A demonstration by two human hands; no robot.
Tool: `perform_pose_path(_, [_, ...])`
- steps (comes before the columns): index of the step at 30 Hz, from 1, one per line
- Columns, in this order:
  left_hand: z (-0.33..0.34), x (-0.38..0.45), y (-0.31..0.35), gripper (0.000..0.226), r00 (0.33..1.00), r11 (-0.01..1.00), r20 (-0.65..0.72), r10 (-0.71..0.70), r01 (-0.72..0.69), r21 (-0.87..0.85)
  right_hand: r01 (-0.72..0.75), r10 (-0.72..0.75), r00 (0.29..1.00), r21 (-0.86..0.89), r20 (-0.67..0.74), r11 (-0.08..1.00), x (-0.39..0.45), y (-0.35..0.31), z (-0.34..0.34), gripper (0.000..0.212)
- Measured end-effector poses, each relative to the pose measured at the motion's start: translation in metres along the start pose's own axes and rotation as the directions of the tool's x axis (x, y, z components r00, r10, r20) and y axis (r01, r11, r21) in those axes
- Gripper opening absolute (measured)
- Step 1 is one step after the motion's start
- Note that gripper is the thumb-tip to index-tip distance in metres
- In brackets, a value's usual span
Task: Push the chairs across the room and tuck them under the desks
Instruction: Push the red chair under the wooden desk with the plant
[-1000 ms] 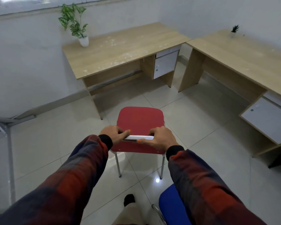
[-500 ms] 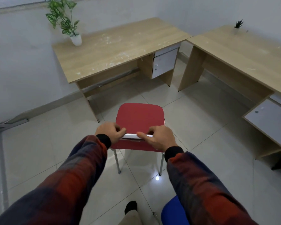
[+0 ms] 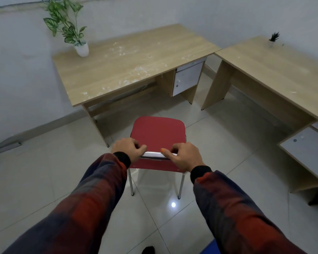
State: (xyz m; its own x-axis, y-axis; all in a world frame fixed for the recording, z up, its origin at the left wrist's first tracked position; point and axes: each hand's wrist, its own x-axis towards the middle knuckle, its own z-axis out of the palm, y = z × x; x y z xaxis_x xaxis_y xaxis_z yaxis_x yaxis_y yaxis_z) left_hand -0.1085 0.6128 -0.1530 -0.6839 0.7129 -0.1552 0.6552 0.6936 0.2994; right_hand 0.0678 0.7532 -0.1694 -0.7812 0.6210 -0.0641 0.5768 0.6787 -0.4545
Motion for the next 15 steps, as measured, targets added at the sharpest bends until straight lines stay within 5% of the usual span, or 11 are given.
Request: perform_pose_path(15, [-0.001,0.044,-0.007,0.039,1.000,1.000,-0.011,0.006,-0.006,-0.027,0.015,-0.016,0.997,-0.008,-0.080,1.000,0.040,0.004,0.005,0.063])
